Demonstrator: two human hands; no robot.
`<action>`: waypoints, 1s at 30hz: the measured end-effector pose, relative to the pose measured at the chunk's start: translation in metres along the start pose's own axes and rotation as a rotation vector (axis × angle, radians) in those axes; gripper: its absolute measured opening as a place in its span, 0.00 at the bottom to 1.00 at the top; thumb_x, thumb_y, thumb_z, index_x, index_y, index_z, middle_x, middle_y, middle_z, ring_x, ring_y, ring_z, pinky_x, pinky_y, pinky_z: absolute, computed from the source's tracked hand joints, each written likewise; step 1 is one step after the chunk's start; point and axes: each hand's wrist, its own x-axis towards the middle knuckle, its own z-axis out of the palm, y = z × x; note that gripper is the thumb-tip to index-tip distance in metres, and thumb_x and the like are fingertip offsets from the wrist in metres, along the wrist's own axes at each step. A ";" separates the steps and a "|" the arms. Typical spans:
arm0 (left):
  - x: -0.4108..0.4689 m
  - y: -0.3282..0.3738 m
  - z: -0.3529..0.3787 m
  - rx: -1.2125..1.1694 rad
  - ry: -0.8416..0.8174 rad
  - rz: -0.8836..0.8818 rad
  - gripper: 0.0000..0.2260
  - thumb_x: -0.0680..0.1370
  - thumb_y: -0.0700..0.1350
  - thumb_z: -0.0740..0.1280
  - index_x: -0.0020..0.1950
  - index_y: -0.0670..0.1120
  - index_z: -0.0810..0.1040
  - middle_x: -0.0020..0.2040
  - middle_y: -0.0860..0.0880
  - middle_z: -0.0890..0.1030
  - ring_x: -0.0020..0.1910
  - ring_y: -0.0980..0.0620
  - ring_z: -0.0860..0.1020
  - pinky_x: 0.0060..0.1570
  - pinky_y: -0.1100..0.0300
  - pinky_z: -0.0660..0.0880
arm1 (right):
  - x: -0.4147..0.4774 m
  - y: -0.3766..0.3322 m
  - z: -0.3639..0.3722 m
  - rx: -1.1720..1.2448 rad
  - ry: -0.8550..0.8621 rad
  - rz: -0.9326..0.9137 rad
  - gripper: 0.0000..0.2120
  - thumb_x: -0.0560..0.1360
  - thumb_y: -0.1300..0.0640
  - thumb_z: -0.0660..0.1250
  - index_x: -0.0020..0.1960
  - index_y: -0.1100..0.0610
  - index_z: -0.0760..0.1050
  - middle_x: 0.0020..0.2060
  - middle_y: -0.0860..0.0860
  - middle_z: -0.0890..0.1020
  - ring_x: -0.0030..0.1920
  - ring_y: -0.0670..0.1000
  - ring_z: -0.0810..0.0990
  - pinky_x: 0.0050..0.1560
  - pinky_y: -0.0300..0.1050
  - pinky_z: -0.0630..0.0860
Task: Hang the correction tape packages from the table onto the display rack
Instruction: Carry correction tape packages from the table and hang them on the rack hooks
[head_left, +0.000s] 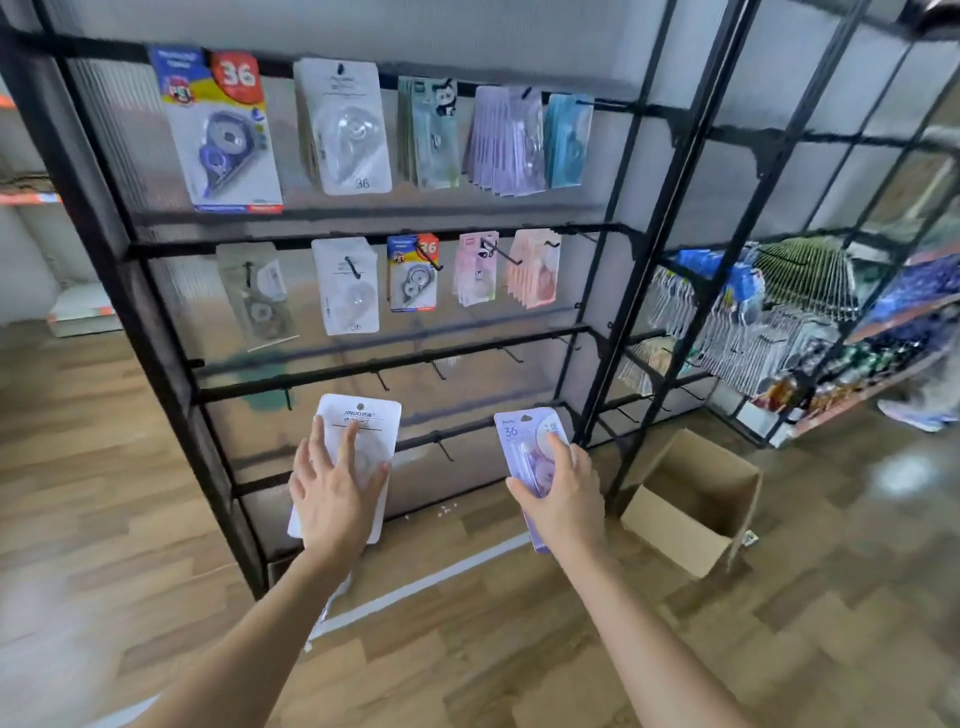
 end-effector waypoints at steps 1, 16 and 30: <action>0.006 0.014 0.008 -0.008 0.009 0.001 0.27 0.78 0.55 0.64 0.75 0.53 0.61 0.78 0.45 0.50 0.74 0.44 0.50 0.70 0.47 0.50 | 0.017 0.008 -0.004 0.003 -0.001 -0.016 0.27 0.70 0.47 0.72 0.64 0.53 0.67 0.58 0.52 0.71 0.55 0.54 0.71 0.41 0.43 0.68; 0.146 0.135 0.087 -0.072 0.107 0.057 0.26 0.78 0.54 0.64 0.74 0.53 0.62 0.78 0.46 0.51 0.74 0.45 0.51 0.70 0.48 0.52 | 0.205 0.056 -0.002 0.102 0.061 -0.124 0.29 0.70 0.49 0.73 0.67 0.55 0.68 0.58 0.54 0.73 0.58 0.55 0.72 0.50 0.49 0.75; 0.250 0.205 0.146 -0.098 0.109 0.209 0.28 0.77 0.55 0.65 0.75 0.52 0.61 0.78 0.45 0.52 0.75 0.44 0.49 0.70 0.44 0.54 | 0.342 0.084 0.012 0.103 0.154 -0.103 0.30 0.70 0.48 0.72 0.68 0.55 0.66 0.59 0.55 0.73 0.57 0.55 0.72 0.46 0.44 0.71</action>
